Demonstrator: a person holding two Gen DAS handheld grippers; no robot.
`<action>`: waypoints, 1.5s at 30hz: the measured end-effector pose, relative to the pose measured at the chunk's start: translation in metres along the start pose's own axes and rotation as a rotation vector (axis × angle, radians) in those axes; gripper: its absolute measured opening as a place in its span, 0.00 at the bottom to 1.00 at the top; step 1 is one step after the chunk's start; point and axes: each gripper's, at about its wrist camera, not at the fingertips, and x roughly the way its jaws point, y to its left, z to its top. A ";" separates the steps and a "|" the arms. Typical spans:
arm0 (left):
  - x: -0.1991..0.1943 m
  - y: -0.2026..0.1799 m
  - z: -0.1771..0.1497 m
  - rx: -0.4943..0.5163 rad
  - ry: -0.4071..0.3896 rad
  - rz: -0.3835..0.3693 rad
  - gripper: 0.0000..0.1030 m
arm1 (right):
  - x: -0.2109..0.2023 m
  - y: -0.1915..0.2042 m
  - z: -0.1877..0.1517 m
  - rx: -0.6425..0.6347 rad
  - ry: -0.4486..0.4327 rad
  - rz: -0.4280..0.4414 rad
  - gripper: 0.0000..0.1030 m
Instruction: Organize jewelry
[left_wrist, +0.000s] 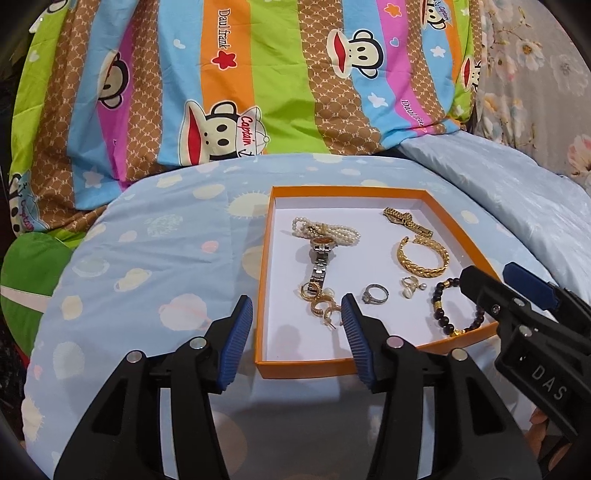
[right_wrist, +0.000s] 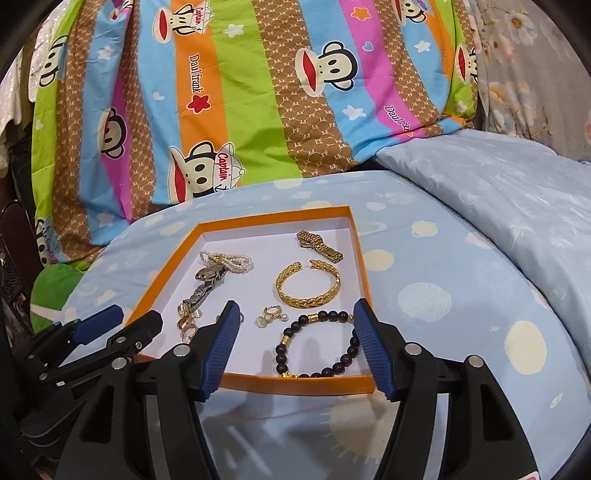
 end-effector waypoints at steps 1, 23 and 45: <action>-0.001 -0.001 0.000 0.003 -0.006 0.004 0.54 | -0.001 0.001 0.000 -0.008 -0.006 -0.006 0.67; -0.001 0.009 -0.002 -0.047 -0.004 0.119 0.74 | -0.005 0.011 -0.004 -0.079 -0.016 -0.126 0.83; -0.016 0.005 -0.009 -0.036 -0.027 0.142 0.74 | -0.021 0.014 -0.012 -0.099 -0.050 -0.151 0.83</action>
